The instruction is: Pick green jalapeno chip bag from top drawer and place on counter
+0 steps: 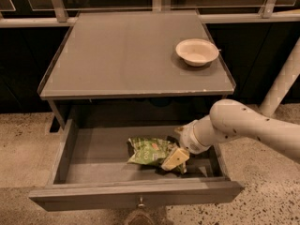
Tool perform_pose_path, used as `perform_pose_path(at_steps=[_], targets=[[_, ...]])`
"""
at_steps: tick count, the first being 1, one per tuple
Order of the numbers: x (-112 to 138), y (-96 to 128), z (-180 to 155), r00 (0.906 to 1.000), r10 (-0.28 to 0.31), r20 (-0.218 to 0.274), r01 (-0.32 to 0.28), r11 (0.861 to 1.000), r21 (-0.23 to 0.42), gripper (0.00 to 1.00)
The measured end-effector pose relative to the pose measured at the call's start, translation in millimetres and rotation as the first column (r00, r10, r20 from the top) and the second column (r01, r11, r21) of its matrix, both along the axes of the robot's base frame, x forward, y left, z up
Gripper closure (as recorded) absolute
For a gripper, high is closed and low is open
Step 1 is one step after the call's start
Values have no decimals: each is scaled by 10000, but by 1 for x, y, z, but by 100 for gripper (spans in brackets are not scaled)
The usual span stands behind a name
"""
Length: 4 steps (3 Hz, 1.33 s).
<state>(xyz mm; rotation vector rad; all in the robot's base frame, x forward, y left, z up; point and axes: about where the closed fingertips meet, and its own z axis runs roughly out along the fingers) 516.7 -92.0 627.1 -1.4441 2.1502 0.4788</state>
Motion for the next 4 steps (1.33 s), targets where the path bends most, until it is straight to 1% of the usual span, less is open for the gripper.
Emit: perform_pose_path(at_steps=[1, 3, 4], targets=[[0, 0, 0, 10000, 0, 0, 0, 10000, 0, 41], [0, 0, 0, 10000, 1, 0, -1, 10000, 0, 89], [-2, 3, 6, 9999, 171, 20, -172, 9997, 180, 100]])
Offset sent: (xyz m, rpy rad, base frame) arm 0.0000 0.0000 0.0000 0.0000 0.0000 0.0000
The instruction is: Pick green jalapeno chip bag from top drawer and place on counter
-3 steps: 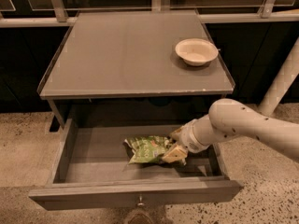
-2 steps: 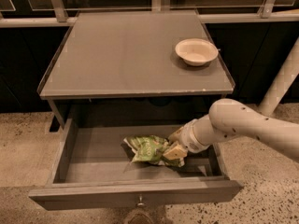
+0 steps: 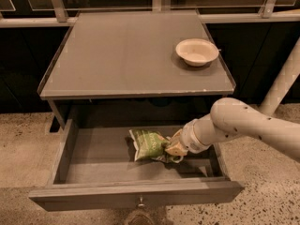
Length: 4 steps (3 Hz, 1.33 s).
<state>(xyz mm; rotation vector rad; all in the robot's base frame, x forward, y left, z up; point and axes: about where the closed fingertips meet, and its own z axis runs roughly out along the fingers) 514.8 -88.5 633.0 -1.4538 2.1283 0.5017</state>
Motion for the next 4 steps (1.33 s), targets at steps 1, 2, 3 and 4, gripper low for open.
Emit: perform_pose_path(at_steps=[1, 2, 3, 4], targets=[[-9, 5, 40, 9981, 135, 609, -152, 9995, 277, 100], [-21, 13, 105, 9838, 47, 1791, -69, 9999, 122, 100], [-25, 24, 168, 9601, 286, 2784, -236, 9995, -213, 100], [-21, 42, 217, 9378, 852, 3367, -654, 9954, -695, 100]])
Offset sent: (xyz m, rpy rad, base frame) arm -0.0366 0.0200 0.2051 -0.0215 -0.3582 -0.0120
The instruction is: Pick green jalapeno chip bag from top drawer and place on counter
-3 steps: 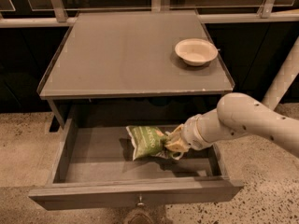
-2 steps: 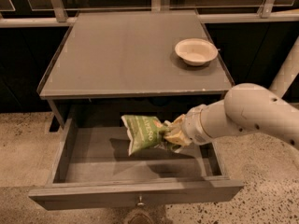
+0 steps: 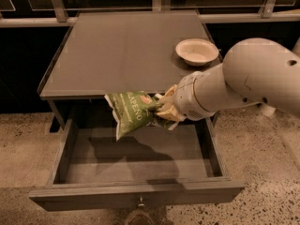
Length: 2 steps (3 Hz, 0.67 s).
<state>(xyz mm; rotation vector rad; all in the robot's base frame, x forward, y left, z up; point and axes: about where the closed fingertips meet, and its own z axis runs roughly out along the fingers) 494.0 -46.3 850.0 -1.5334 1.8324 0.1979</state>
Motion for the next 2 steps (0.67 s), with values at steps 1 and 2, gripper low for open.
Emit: perform_pose_path(at_steps=[1, 2], targets=[[0, 1, -1, 10000, 25, -15, -25, 10000, 42, 100], [16, 1, 2, 9994, 296, 162, -301, 9992, 259, 100]])
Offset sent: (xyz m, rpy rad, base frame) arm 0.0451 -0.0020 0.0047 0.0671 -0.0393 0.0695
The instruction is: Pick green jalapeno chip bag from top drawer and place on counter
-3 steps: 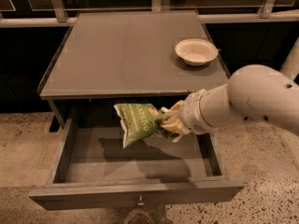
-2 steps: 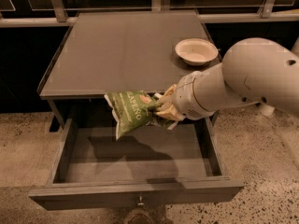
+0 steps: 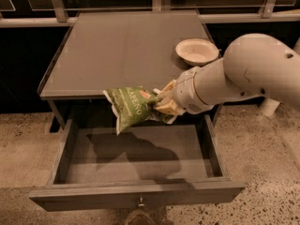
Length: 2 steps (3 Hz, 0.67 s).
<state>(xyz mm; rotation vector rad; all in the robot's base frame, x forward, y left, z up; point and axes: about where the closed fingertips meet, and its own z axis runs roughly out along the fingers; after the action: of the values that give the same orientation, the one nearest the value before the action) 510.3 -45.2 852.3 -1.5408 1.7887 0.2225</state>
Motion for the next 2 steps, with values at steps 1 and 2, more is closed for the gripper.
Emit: perform_pose_path(at_steps=[1, 2], targets=[[34, 1, 5, 9989, 462, 62, -462, 9989, -81, 100], [69, 7, 9, 9961, 884, 6, -883, 9958, -260, 100]])
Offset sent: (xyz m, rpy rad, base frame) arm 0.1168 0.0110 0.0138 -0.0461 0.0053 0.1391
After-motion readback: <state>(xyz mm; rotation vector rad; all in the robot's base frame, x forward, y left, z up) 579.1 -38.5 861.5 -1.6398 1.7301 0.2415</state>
